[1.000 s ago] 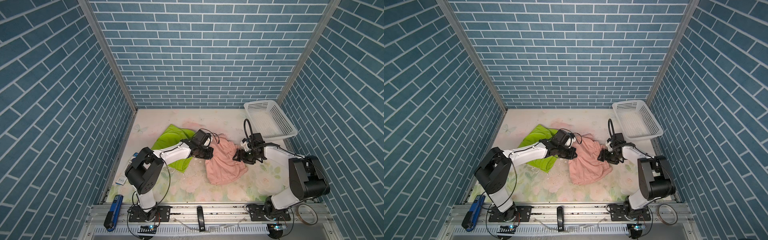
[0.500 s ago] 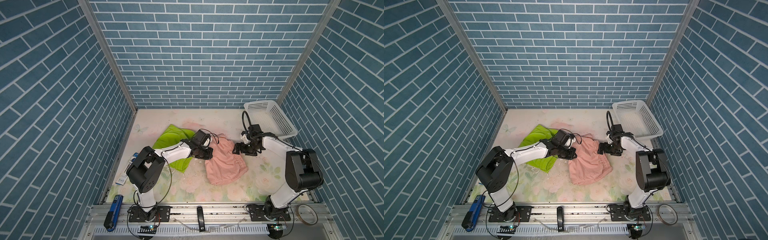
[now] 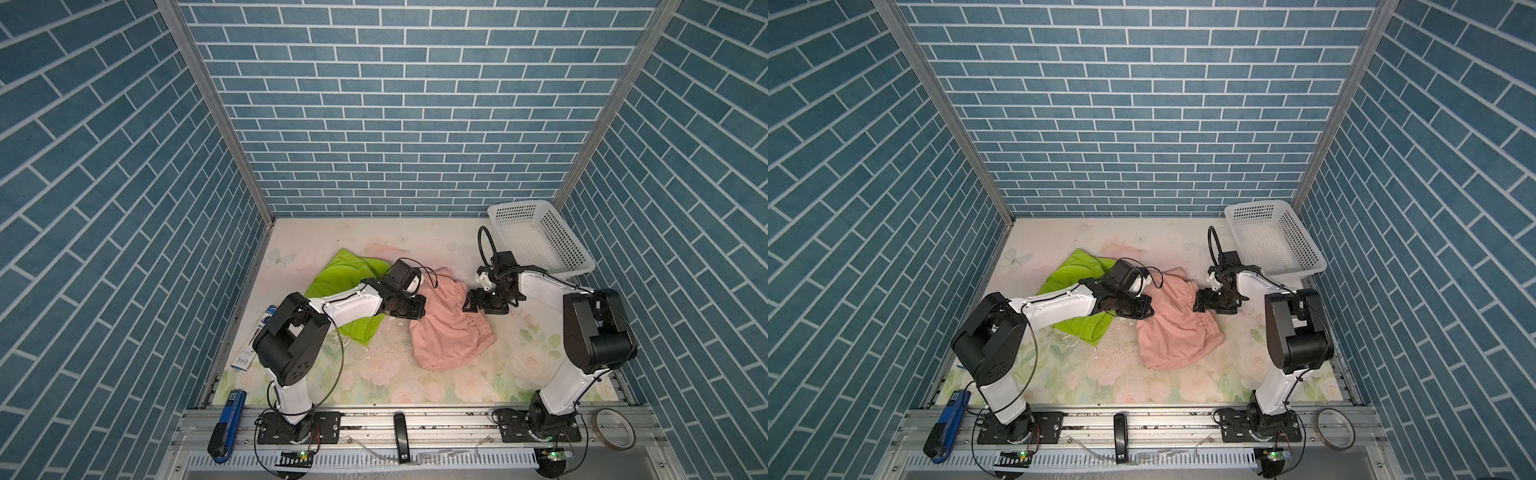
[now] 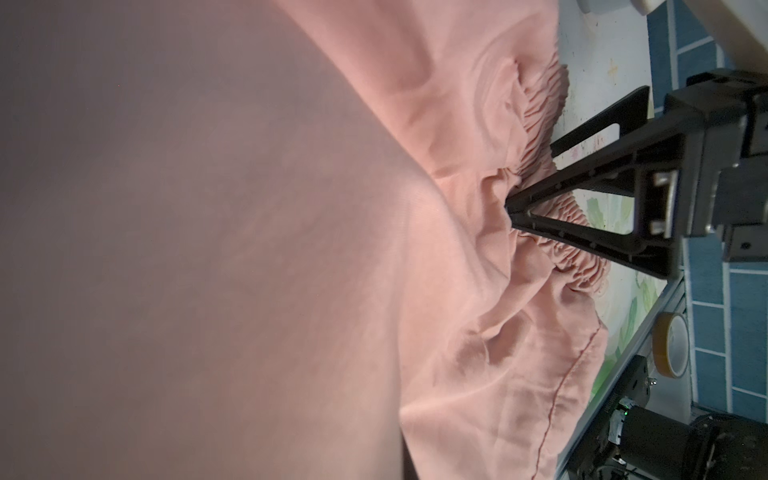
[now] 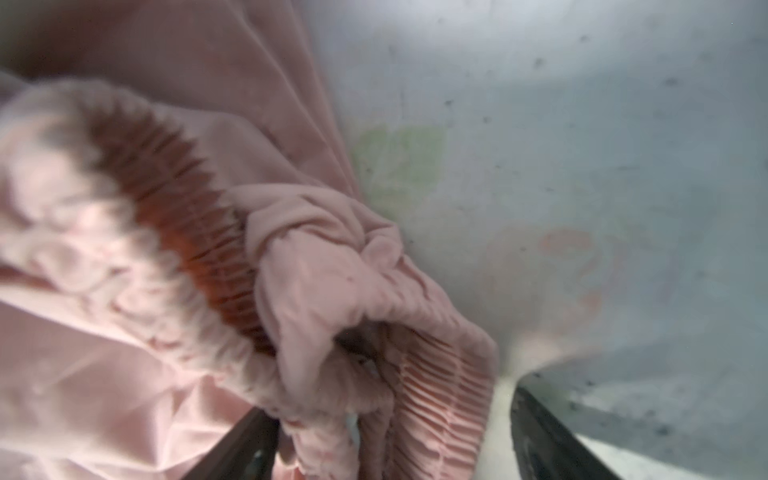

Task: Fold and stack the shorts

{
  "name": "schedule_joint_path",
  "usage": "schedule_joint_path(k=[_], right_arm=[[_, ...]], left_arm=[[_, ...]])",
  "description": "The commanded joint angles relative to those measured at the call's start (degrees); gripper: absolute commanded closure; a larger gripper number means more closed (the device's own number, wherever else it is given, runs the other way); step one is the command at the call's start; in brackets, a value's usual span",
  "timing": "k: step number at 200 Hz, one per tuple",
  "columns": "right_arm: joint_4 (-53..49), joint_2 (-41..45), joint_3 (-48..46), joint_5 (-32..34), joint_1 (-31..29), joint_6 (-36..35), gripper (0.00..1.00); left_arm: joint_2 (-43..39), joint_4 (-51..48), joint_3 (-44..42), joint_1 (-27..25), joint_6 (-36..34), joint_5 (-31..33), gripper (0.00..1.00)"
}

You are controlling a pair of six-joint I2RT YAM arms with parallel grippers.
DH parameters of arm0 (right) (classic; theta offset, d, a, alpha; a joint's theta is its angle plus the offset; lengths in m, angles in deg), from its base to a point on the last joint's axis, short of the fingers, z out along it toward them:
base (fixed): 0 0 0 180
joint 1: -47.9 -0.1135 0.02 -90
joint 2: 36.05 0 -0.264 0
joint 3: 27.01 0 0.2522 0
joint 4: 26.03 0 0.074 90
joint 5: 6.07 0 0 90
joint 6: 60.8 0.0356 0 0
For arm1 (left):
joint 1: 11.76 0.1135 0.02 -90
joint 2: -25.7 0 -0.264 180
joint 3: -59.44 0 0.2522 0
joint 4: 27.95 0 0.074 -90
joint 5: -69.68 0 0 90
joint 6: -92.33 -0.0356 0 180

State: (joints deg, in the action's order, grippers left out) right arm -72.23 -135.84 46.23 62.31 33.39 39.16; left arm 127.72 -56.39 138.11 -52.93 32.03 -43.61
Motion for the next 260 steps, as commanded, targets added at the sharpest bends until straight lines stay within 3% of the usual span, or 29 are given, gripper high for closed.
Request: schedule_joint_path(k=[1,33,59,81,99,124,151,178,214,260], right_arm=[[-0.63,-1.91,-1.28,-4.12,-1.99,-0.02,0.32],[2.50,-1.16,-3.82,-7.81,-2.11,2.36,0.77],[2.98,0.46,-4.59,-7.63,-2.01,3.61,1.00],[4.04,3.96,-5.21,-8.59,-1.93,6.48,1.00],[11.16,9.86,-8.39,-11.04,-2.76,15.10,1.00],[16.77,18.66,-11.18,-2.25,-10.77,25.26,1.00],[21.85,22.18,-10.51,6.07,-20.50,33.45,1.00],[22.86,18.34,-5.37,11.57,-26.84,34.97,1.00],[29.08,9.53,3.80,11.29,-32.11,37.50,1.00],[31.46,-1.98,16.45,6.66,-36.18,39.69,1.00]], left_arm=[[0.88,0.60,-0.39,0.56,0.01,-0.60,1.00],[1.15,2.08,0.29,0.74,0.80,-1.03,1.00],[0.89,0.96,0.94,0.90,0.10,-0.97,1.00],[0.40,-4.18,3.07,2.27,-2.95,-1.34,1.00],[0.50,-11.00,6.70,5.35,-7.01,-2.18,1.00],[0.73,-21.47,11.73,10.84,-13.07,-2.42,1.00],[2.58,-31.11,19.54,15.59,-20.06,-4.45,1.00],[5.65,-43.07,29.30,19.11,-28.03,-2.10,1.00],[7.78,-50.11,38.46,27.60,-32.90,-6.99,1.00],[15.01,-62.90,53.20,32.21,-36.73,1.21,1.00]])
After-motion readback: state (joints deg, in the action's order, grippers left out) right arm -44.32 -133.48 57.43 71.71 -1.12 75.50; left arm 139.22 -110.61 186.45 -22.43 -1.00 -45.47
